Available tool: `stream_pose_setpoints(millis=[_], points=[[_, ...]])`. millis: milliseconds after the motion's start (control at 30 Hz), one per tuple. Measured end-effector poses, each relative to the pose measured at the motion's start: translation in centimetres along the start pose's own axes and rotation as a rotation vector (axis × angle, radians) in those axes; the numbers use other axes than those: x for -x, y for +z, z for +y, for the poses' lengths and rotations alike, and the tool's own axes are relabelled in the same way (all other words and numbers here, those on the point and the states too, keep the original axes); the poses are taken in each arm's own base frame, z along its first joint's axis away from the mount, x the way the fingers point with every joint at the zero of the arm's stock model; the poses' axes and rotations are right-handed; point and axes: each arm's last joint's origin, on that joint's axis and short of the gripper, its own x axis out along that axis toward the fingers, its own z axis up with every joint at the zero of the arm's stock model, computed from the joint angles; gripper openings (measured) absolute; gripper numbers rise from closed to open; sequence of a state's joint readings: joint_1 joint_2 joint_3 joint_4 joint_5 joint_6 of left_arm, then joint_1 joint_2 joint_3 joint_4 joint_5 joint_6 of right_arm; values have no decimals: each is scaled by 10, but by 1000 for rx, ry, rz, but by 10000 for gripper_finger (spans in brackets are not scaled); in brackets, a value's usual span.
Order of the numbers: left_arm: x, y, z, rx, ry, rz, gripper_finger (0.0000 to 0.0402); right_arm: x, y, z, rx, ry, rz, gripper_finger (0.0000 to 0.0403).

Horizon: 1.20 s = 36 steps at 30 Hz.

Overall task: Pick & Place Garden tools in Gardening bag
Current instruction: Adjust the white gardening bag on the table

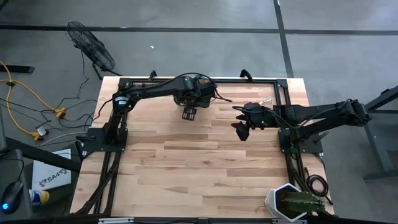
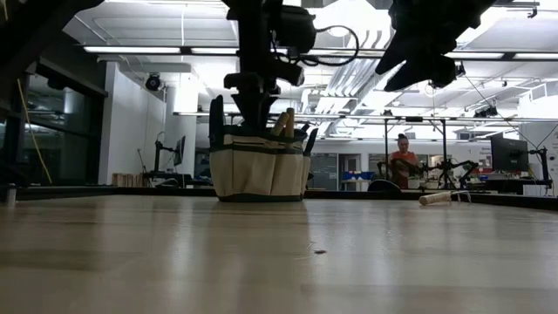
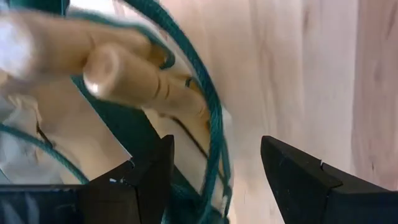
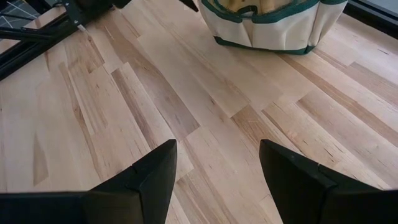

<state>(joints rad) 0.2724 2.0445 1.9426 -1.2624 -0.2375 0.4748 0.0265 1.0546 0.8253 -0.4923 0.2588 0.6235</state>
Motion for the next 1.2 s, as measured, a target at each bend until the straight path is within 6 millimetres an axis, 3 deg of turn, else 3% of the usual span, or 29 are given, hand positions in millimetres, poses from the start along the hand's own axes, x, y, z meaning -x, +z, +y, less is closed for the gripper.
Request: stream_pose_setpoints(millis=[333, 600, 1100, 1200], points=[[-17, -7, -2, -23, -41, 41, 230, 0, 0, 0, 0, 0, -1, 221], [-16, -6, 0, -8, -16, 32, 218, 0, 0, 0, 0, 0, -1, 221], [-16, -6, 0, 18, -10, 27, 28, 0, 0, 0, -1, 0, -1, 221], [-16, -6, 0, 22, -9, 26, 9, 0, 0, 0, 0, 0, -1, 221]])
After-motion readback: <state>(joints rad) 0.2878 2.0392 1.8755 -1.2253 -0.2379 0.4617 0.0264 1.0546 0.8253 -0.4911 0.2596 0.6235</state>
